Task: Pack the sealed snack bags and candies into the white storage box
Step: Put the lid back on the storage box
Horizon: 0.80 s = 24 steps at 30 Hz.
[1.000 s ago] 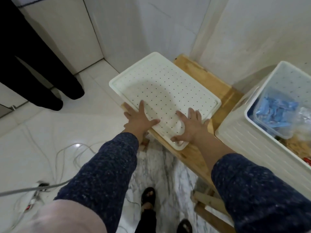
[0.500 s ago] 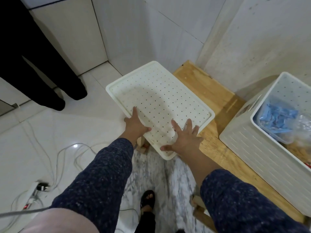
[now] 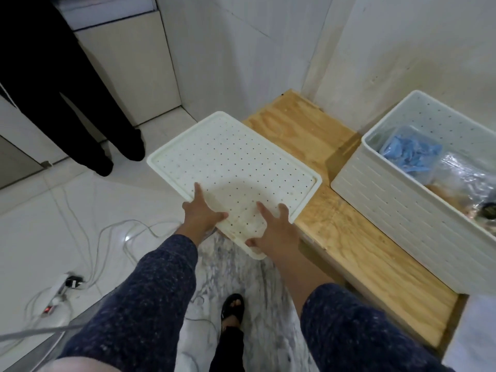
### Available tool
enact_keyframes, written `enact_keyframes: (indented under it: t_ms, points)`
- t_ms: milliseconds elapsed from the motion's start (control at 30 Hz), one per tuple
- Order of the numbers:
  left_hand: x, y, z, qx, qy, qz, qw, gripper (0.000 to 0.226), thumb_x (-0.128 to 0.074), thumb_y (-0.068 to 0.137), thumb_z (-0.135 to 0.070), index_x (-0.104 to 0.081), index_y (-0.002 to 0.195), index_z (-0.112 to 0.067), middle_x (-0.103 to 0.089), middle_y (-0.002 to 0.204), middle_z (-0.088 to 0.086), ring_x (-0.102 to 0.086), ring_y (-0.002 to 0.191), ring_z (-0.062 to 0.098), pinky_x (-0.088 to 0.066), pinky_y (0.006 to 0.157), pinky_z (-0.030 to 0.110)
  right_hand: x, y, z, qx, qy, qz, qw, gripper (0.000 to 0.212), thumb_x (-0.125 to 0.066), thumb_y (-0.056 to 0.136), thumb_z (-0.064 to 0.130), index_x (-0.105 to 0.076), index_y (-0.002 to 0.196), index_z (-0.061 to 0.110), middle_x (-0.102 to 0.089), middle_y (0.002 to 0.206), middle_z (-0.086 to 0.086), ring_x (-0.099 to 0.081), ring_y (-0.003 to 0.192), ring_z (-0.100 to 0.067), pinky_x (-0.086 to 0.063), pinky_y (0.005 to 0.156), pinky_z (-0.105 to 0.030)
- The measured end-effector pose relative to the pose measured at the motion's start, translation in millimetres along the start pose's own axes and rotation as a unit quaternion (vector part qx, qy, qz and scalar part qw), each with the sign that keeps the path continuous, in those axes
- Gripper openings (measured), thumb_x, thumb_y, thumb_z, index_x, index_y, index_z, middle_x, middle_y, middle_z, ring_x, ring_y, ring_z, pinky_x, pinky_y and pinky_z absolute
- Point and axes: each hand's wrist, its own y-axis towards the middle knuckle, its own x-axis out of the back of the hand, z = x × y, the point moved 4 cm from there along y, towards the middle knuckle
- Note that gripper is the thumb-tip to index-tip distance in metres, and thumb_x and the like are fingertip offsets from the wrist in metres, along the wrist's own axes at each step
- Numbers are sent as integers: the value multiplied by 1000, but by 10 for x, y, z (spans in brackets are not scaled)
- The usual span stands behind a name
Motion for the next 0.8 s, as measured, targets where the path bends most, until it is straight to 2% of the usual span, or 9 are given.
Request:
enact_keyframes:
  t_ms: [67,133,267,367,467,600,800]
  points:
    - [-26,-194,164,3,7,-16,1000,113,-79,75,-26,5,152,-28,-22,148,22,-39,129,36,-40,99,36,-97,-176,-132,19,67,10,998,100,-76,72,46,-9,147,47,7,159,3,-26,141,-27,-37,106,-35]
    - [-53,-394,316,-3,11,-31,999,115,-79,73,-32,5,152,-26,-23,149,23,-37,131,37,-38,103,39,-147,-355,-237,41,112,10,993,100,-77,73,42,-10,147,47,9,159,4,-13,146,-27,-27,113,-38]
    - [-70,-852,496,-30,26,-45,998,112,-77,75,-38,3,152,-21,-19,152,22,-28,138,36,-34,108,40,-268,-804,-399,75,162,4,984,96,-76,75,39,-13,147,47,8,159,6,-7,146,-29,-21,116,-41]
    - [-12,-1201,523,-45,18,-63,997,112,-76,75,-41,2,152,-19,-22,151,22,-29,137,36,-37,109,42,-210,-1118,-463,98,187,-23,977,96,-77,75,37,-15,147,45,7,160,6,-7,146,-29,-19,117,-41]
    - [52,-1541,431,-68,-9,-80,994,111,-76,75,-39,2,152,-21,-20,152,21,-28,138,35,-37,109,43,22,-1394,-470,124,168,-48,977,96,-77,75,35,-15,148,41,8,160,5,-6,147,-27,-18,117,-37]
    - [149,-1919,127,-105,-53,-102,988,108,-76,77,-34,1,152,-25,-17,155,17,-25,141,32,-33,110,41,489,-1688,-457,139,79,-87,983,93,-72,78,43,-16,151,29,12,160,1,-2,147,-29,-12,119,-35]
    - [211,-2179,-469,-150,-82,-83,982,117,-80,70,-38,4,151,-29,-18,157,14,-21,144,31,-33,112,46,1135,-1946,-558,131,35,-142,980,91,-67,81,47,-14,152,27,12,160,0,-8,146,-32,-16,118,-38]
